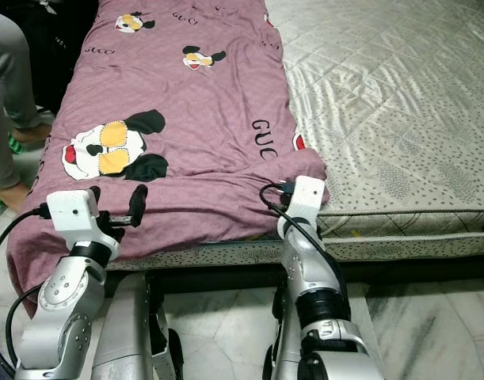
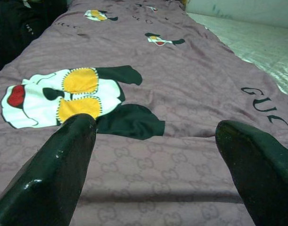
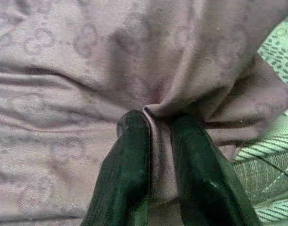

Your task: Clean up the room

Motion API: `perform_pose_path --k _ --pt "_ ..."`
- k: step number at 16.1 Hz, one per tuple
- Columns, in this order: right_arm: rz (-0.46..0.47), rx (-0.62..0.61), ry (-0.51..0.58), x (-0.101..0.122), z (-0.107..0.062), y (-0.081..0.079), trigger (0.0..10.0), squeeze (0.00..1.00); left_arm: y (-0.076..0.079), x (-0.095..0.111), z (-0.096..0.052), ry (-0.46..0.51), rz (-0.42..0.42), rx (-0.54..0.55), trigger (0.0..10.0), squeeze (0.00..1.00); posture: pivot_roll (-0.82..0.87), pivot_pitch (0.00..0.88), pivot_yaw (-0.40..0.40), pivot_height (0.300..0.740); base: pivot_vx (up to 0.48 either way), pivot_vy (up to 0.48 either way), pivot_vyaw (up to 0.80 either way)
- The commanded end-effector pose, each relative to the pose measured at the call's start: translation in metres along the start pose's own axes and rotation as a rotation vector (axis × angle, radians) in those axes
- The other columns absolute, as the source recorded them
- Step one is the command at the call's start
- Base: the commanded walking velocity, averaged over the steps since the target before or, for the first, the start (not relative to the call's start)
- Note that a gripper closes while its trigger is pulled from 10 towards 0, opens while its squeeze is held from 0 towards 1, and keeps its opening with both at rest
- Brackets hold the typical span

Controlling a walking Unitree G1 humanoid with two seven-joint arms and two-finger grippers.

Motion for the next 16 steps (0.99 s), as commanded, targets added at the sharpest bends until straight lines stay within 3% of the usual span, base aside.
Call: perform_pose_path --k 1,7,12,16 --pt "0.009 -0.016 -0.024 -0.009 -0.001 0.004 0.0 0.0 -0.001 -0.002 -0.001 -0.011 0.008 0.003 10.0 0.0 0.06 0.156 0.007 0.534 0.0 0.0 0.0" --pt "0.051 0.018 -0.023 -0.008 0.001 -0.004 0.0 0.0 -0.004 -0.002 -0.003 -0.01 0.014 0.01 10.0 0.0 0.07 0.148 0.002 0.534 0.0 0.0 0.0" --pt "0.079 -0.04 -0.026 -0.008 -0.007 0.021 0.0 0.0 -0.003 -0.001 -0.002 -0.005 0.012 0.008 10.0 0.0 0.07 0.148 -0.001 0.534 0.0 0.0 0.0" --pt "0.036 -0.067 -0.007 0.001 -0.033 0.056 0.0 0.0 -0.005 -0.002 -0.003 -0.009 0.012 0.012 10.0 0.0 0.04 0.158 0.0 0.534 0.0 0.0 0.0"
Point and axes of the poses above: a point about 5 cm out from each wrist's last joint towards the gripper, its own z axis pointing out of the wrist towards the gripper, its own x axis along the axis of the wrist's last joint, y = z × x, the point moved 1 cm from there along z, pointing out of the wrist towards the gripper, and after that the axes turned 12 degrees about z, right-handed, at the moved point
